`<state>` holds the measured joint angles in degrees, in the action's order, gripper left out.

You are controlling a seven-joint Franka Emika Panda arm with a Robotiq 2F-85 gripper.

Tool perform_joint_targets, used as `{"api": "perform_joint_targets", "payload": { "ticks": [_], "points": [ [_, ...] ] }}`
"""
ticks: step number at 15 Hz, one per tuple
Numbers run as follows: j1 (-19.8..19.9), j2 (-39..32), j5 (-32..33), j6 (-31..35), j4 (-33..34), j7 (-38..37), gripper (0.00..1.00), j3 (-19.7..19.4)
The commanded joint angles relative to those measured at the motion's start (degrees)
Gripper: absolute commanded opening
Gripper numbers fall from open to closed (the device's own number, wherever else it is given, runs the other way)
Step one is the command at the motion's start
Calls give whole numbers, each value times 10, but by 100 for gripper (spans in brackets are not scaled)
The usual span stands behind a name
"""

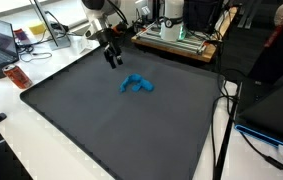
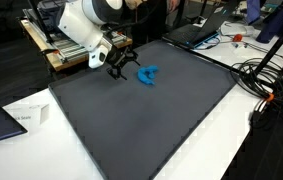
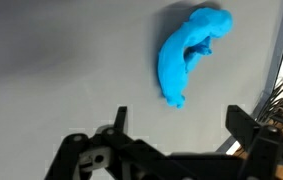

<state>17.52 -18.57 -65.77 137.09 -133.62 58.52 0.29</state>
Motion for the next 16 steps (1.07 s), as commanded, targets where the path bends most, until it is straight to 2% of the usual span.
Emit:
{"api": "perform_joint_targets", "payload": {
  "ticks": [1, 5, 10, 11, 16],
  "points": [
    [-29, 54, -92, 39, -71, 70, 100, -16],
    [-61, 84, -190, 70, -117, 132, 100, -24],
    [-113, 119, -259, 126, -159, 109, 100, -22],
    [-107, 124, -272, 146, -164, 106, 100, -1],
    [-145, 145, -358, 226, -174, 105, 100, 29]
  ]
}}
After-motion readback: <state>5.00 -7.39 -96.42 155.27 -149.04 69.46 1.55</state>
